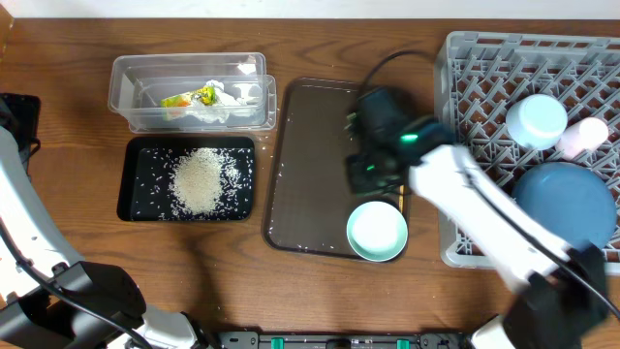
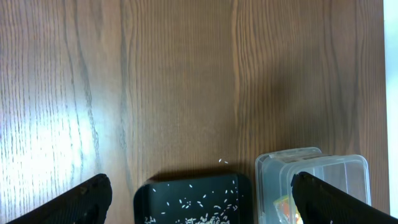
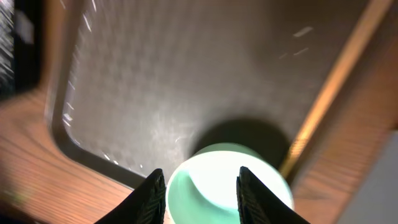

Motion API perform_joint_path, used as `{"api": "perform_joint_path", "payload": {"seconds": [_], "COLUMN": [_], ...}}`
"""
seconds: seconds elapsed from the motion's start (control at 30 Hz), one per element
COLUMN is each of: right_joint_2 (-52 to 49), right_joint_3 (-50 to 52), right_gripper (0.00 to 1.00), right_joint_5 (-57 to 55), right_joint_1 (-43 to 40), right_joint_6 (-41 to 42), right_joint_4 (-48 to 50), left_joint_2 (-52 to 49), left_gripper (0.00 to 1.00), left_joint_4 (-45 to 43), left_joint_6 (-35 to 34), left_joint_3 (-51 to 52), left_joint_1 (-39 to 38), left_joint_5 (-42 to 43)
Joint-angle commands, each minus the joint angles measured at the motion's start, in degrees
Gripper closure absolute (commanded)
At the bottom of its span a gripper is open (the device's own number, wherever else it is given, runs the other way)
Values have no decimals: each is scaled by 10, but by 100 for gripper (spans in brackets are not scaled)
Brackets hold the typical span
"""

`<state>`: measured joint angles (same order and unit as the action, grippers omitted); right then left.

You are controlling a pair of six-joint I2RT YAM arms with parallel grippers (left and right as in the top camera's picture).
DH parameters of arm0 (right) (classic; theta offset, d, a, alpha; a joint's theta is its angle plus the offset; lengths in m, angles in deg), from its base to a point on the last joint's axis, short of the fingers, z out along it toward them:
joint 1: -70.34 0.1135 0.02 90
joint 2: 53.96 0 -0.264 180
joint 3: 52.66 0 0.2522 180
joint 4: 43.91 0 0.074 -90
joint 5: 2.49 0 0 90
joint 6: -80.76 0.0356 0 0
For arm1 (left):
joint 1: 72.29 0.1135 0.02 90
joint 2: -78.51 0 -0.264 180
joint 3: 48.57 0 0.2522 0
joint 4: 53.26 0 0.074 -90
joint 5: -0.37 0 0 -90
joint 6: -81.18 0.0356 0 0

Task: Sort waste into correct bins and load items into the dishwasher rack
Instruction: 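Release the plate and reach the right gripper to the light green bowl, then grasp the light green bowl rim with the right gripper and lift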

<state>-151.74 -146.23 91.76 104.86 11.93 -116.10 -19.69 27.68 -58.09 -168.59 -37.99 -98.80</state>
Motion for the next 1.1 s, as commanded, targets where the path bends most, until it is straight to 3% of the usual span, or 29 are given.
{"api": "perform_joint_path", "payload": {"seconds": [0.0, 0.27, 0.8, 0.97, 1.07], "right_joint_2": [-50, -129, -137, -133, -133], "right_joint_3": [0, 0, -6, -54, -115], "right_gripper": [64, 67, 69, 69, 69], "right_joint_5": [-7, 19, 18, 9, -33], "right_joint_1": [41, 88, 90, 86, 80], "right_joint_6": [11, 37, 56, 33, 32], "right_joint_4": [-2, -29, -30, -46, -105], "left_joint_2": [-3, -3, -3, -3, -3], "left_gripper": [6, 6, 6, 6, 5], "left_joint_4": [3, 3, 3, 3, 3], "left_joint_6": [3, 3, 3, 3, 3], "left_joint_3": [1, 1, 1, 1, 1], "left_joint_1": [1, 1, 1, 1, 1], "left_joint_5": [-3, -3, -3, -3, -3]}}
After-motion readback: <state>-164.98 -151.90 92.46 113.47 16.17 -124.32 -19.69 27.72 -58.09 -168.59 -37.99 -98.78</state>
